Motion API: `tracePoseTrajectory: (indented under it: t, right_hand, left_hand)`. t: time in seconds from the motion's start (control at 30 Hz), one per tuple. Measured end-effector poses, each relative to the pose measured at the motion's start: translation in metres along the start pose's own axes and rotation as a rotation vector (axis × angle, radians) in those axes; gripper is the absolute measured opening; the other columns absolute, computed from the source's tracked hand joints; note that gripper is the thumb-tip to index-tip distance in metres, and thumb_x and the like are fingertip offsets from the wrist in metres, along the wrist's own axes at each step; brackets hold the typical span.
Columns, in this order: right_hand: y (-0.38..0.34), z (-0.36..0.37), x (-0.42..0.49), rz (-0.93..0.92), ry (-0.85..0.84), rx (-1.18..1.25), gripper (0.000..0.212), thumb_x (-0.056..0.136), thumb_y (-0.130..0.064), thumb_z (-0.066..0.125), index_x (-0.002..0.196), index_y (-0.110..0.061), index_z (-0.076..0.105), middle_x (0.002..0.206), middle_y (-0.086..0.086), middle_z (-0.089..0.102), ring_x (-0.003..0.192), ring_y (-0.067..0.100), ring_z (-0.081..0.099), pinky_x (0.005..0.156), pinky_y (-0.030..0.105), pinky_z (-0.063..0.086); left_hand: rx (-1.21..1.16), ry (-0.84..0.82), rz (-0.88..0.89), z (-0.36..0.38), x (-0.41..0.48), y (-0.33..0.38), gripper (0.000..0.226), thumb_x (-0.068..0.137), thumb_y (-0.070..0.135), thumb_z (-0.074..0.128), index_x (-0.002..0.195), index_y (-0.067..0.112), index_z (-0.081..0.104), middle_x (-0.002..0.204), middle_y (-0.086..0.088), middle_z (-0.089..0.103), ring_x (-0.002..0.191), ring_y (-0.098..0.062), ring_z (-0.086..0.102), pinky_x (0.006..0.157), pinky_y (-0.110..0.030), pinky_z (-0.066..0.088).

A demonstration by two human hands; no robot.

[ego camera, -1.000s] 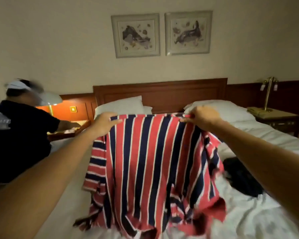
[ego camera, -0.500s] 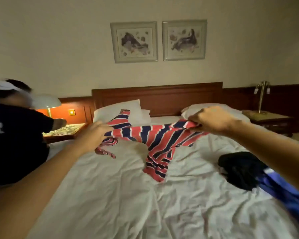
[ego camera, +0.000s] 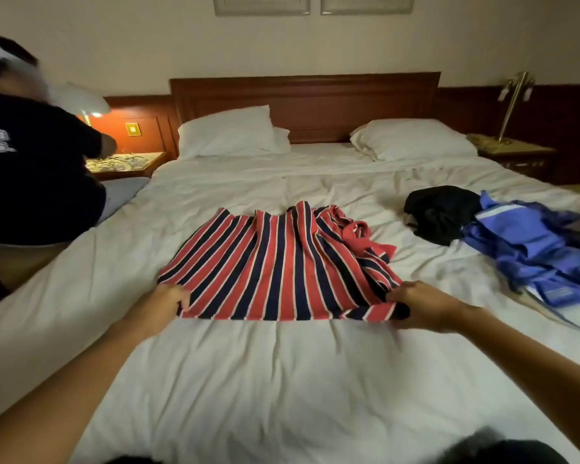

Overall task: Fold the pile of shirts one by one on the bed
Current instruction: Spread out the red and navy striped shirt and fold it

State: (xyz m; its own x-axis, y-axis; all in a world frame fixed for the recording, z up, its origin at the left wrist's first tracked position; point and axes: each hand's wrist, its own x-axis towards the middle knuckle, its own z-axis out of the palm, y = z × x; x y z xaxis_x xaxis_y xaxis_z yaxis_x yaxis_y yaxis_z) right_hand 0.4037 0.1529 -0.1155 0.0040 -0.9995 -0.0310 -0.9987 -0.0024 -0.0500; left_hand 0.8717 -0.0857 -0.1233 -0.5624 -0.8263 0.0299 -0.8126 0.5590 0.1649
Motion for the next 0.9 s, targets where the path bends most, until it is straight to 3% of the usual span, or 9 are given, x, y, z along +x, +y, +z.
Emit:
tracePoseTrajectory:
  t: [0.1,0.27,0.4,0.5,0.57,0.63,0.73,0.8,0.9]
  right_hand:
    - [0.004,-0.013,-0.002,-0.030,0.125,-0.087,0.026,0.077,-0.038,0.073,0.100,-0.027,0.067,0.086,-0.006,0.063,0.081,0.013,0.057,0.068,0.023,0.035]
    - [-0.005,-0.027,-0.012,0.135,-0.433,0.324,0.065,0.068,-0.089,0.056,0.079,-0.027,0.072,0.075,-0.006,0.072,0.066,0.005,0.063,0.065,0.021,0.046]
    - [-0.012,-0.014,-0.014,0.157,-0.212,0.490,0.063,0.075,-0.089,0.043,0.077,-0.035,0.074,0.077,-0.011,0.071,0.070,0.003,0.064,0.069,0.018,0.046]
    - [-0.017,0.010,-0.017,0.081,-0.207,0.293,0.067,0.068,-0.094,0.042,0.109,-0.046,0.065,0.107,-0.019,0.058,0.103,0.005,0.055,0.094,0.030,0.045]
    - [-0.023,0.027,-0.020,0.064,-0.187,0.048,0.069,0.074,-0.086,0.048,0.128,-0.043,0.053,0.118,-0.014,0.049,0.113,0.010,0.044,0.102,0.034,0.039]
    - [-0.027,0.036,-0.021,0.032,-0.068,-0.038,0.046,0.088,-0.066,0.054,0.124,-0.038,0.053,0.112,-0.011,0.054,0.107,0.011,0.050,0.092,0.028,0.041]
    - [-0.030,0.035,-0.020,0.012,0.046,0.079,0.007,0.099,-0.046,0.050,0.097,-0.041,0.053,0.082,-0.021,0.059,0.073,0.000,0.056,0.063,0.014,0.036]
    - [-0.030,0.029,-0.018,0.042,0.081,0.214,0.014,0.101,-0.041,0.049,0.087,-0.046,0.051,0.076,-0.026,0.056,0.069,-0.006,0.055,0.061,0.011,0.037]
    - [-0.024,0.019,-0.013,0.090,0.152,0.442,0.020,0.098,-0.044,0.051,0.083,-0.037,0.062,0.077,-0.014,0.065,0.071,0.003,0.062,0.065,0.024,0.049]
  left_hand:
    - [-0.086,0.139,-0.059,-0.019,-0.001,0.007,0.036,0.079,-0.010,0.052,0.068,0.025,0.057,0.078,-0.002,0.063,0.074,-0.029,0.061,0.069,-0.034,0.052]
    - [-0.356,0.035,-0.116,-0.009,0.003,0.003,0.036,0.096,0.025,0.052,0.064,0.020,0.067,0.060,-0.002,0.066,0.050,-0.016,0.059,0.051,-0.027,0.046]
    - [-0.250,0.049,-0.332,0.022,0.012,-0.019,0.032,0.095,0.051,0.057,0.088,0.022,0.068,0.103,-0.011,0.066,0.094,-0.031,0.064,0.087,-0.042,0.053]
    - [-0.319,-0.059,-0.549,0.043,0.015,-0.030,0.055,0.089,0.060,0.060,0.131,0.025,0.055,0.136,-0.020,0.044,0.124,-0.039,0.046,0.108,-0.047,0.041]
    - [-0.381,-0.011,-0.580,0.051,0.015,-0.030,0.067,0.087,0.056,0.067,0.142,0.023,0.046,0.142,-0.020,0.046,0.128,-0.041,0.047,0.108,-0.049,0.041]
    - [-0.456,0.116,-0.576,0.052,0.017,-0.023,0.069,0.084,0.039,0.078,0.140,0.016,0.046,0.140,-0.018,0.053,0.122,-0.041,0.055,0.102,-0.048,0.046]
    - [-0.884,0.288,-0.606,0.040,0.022,-0.012,0.057,0.083,0.007,0.078,0.134,0.004,0.054,0.128,-0.019,0.062,0.109,-0.035,0.064,0.094,-0.042,0.052]
    - [-1.198,0.382,-0.578,0.026,0.023,-0.006,0.041,0.085,-0.005,0.069,0.124,0.004,0.061,0.115,-0.017,0.067,0.090,-0.028,0.069,0.084,-0.040,0.057]
    - [-1.315,0.558,-0.538,0.001,0.024,-0.007,0.027,0.084,-0.009,0.063,0.092,0.017,0.067,0.093,-0.010,0.067,0.070,-0.019,0.065,0.056,-0.023,0.056]
